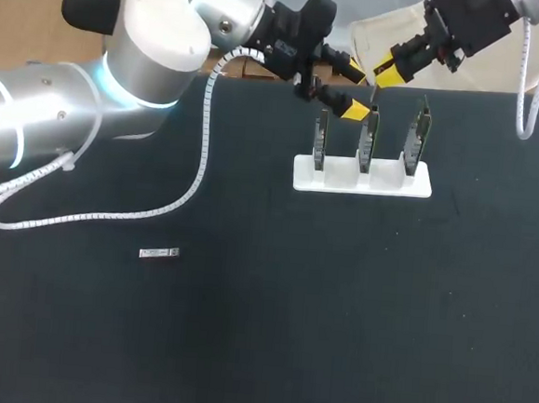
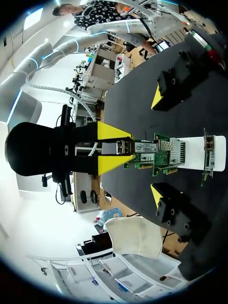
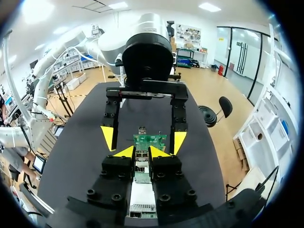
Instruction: Pick up the optical module with the left hand, and insert it into the network port with the right hand.
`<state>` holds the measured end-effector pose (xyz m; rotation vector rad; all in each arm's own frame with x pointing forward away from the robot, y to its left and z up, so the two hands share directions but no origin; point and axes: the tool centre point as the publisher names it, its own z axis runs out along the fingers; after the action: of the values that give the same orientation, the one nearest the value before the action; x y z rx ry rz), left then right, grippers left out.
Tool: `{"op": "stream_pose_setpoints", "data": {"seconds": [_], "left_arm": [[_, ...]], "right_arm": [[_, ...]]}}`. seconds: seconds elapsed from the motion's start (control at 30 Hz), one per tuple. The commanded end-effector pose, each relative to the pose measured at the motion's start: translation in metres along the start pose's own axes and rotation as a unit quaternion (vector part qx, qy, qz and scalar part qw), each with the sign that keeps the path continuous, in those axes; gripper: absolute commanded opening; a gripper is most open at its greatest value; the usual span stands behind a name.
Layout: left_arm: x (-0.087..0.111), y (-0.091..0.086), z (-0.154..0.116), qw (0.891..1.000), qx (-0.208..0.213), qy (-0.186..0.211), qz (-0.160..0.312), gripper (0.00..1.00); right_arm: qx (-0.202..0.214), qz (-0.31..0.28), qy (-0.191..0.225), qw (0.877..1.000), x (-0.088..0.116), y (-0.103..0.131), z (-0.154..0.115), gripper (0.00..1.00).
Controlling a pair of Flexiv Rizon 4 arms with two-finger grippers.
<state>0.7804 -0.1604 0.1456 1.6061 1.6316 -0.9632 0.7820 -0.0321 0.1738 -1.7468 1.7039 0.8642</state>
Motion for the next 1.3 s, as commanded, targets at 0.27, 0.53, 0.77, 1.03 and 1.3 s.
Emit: {"op": "stream_pose_setpoints", "data": {"seconds": [0.27, 0.53, 0.77, 1.03, 1.3], "left_arm": [[-0.001, 0.0025, 0.0004, 1.0, 0.002, 0.002, 0.0, 1.0], [-0.001, 0.0025, 0.0004, 1.0, 0.002, 0.002, 0.0, 1.0], [-0.001, 0.0025, 0.0004, 1.0, 0.002, 0.002, 0.0, 1.0], [-0.001, 0.0025, 0.0004, 1.0, 0.002, 0.002, 0.0, 1.0], [-0.001, 0.0025, 0.0004, 1.0, 0.002, 0.002, 0.0, 1.0]], "right_arm": [[0.005, 0.001, 0.006, 1.0, 0.0007, 0.0081, -0.0037, 0.0], [0.004, 0.0, 0.008, 1.0, 0.0006, 0.0113, -0.004, 0.0], [0.002, 0.0, 0.009, 1.0, 0.0006, 0.0123, -0.0012, 0.0], [0.0, -0.005, 0.014, 1.0, 0.0045, 0.0142, 0.0003, 0.0], [0.001, -0.003, 0.012, 1.0, 0.0058, 0.014, 0.0004, 0.0]]}}
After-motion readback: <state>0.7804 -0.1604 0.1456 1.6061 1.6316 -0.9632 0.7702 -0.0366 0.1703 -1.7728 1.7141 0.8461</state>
